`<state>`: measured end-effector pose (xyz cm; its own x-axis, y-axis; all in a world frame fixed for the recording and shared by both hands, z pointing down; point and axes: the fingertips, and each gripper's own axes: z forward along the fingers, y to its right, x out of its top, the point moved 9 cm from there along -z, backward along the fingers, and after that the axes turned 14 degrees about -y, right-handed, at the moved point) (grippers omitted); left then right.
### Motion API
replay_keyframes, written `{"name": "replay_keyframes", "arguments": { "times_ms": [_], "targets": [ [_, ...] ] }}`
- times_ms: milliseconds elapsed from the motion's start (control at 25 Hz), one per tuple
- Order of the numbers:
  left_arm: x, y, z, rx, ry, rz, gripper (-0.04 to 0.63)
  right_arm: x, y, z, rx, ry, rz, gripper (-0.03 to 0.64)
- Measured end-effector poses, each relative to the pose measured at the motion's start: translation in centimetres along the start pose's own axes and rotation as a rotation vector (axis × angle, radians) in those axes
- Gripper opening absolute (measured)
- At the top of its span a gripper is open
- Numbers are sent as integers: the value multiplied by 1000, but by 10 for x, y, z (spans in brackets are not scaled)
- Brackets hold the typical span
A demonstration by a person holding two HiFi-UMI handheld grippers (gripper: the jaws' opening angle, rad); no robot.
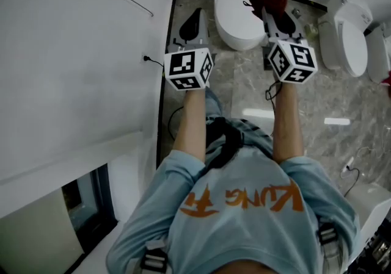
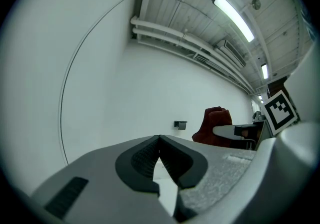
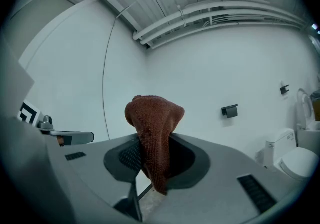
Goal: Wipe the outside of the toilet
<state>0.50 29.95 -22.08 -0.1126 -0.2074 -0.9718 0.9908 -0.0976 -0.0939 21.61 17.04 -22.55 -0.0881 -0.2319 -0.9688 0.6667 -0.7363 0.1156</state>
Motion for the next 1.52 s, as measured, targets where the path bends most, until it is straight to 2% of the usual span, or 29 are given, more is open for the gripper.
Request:
{"name": "replay_keyframes", "arguments": {
  "times_ms": [160, 400, 600, 800, 1000, 1240, 1360, 1520],
  "targets": [
    [-11, -38, 46, -15, -53, -31, -3, -13, 3, 55, -17, -53, 34, 100],
    [-48, -107, 117, -55, -171, -90, -3, -56, -7, 149, -39, -181, 77, 100],
    [-77, -150, 167, -86, -279, -89, -3, -84, -6, 206, -85, -262, 122, 100],
    [-96, -152, 220, -149, -380, -68, -3, -117, 16, 227, -143, -314, 210, 100],
    [-152, -143, 247, -205, -475, -47, -3, -179, 30, 230, -165, -404, 238, 100],
    [-239, -145, 270, -210, -556, -96, -3, -262, 41, 245, -123, -517, 186, 100],
    [-276, -144, 271, -219, -609, -122, -3, -296, 32, 241, -109, -583, 186, 100],
    [-312, -149, 277, -239, -652, -120, -3, -340, 13, 252, -76, -634, 192, 100]
  ]
}}
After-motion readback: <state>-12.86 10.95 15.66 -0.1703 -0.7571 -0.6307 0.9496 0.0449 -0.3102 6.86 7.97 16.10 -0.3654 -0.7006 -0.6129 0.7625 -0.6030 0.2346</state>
